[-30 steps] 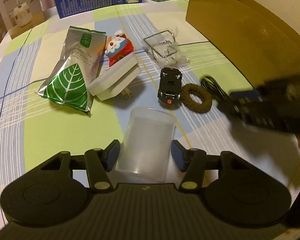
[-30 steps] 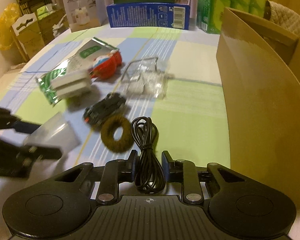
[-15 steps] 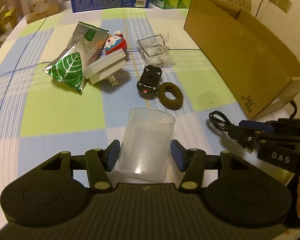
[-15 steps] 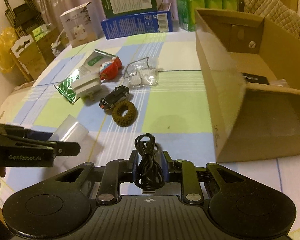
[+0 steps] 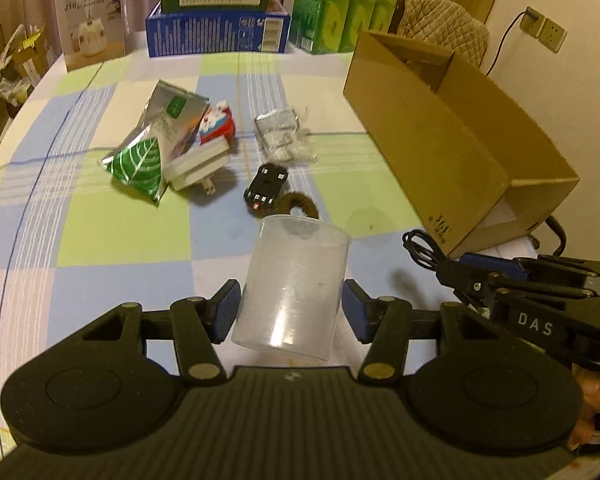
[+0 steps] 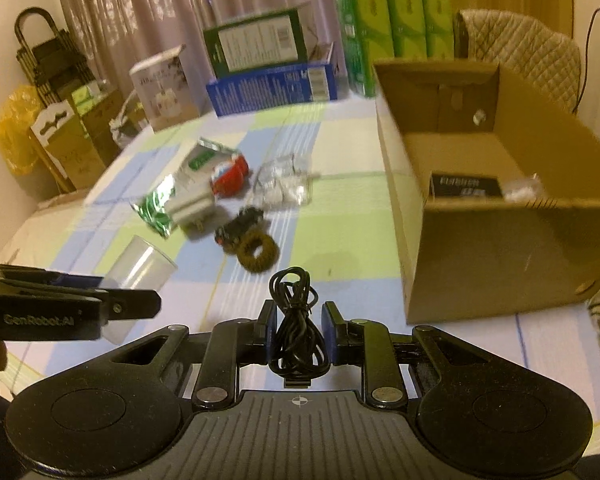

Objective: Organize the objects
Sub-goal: 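Carry both items to the cardboard box while the left tool lowers the container inside and opens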

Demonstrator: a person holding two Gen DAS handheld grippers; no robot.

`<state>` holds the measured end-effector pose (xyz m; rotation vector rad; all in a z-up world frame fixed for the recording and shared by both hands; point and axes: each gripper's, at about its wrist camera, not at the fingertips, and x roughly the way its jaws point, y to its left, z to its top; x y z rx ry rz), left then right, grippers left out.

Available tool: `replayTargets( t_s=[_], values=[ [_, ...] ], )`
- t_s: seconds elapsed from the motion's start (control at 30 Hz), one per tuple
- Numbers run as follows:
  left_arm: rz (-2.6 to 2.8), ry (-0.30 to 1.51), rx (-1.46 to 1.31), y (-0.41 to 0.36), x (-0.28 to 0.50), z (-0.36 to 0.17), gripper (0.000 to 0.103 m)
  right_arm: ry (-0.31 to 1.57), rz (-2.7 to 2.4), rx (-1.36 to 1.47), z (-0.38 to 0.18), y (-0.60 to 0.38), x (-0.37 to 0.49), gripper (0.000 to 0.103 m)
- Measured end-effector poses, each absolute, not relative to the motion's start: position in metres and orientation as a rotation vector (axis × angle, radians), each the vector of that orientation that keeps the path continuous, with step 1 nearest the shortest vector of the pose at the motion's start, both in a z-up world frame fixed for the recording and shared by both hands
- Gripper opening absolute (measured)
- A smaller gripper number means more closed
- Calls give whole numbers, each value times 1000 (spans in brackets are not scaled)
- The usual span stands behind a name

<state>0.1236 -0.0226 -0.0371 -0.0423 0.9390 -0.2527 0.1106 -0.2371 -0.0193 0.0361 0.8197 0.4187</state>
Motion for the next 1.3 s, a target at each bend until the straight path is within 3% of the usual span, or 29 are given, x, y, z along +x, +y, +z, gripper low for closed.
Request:
replayTargets(
  t_s=[0.57, 1.3],
  values=[
    [-352, 787, -32, -80, 131, 42, 51, 637, 356, 71, 68, -280, 113, 20],
    [-512, 784, 28, -203, 179, 54, 51, 620, 185, 133, 77, -398, 167, 20]
  ],
)
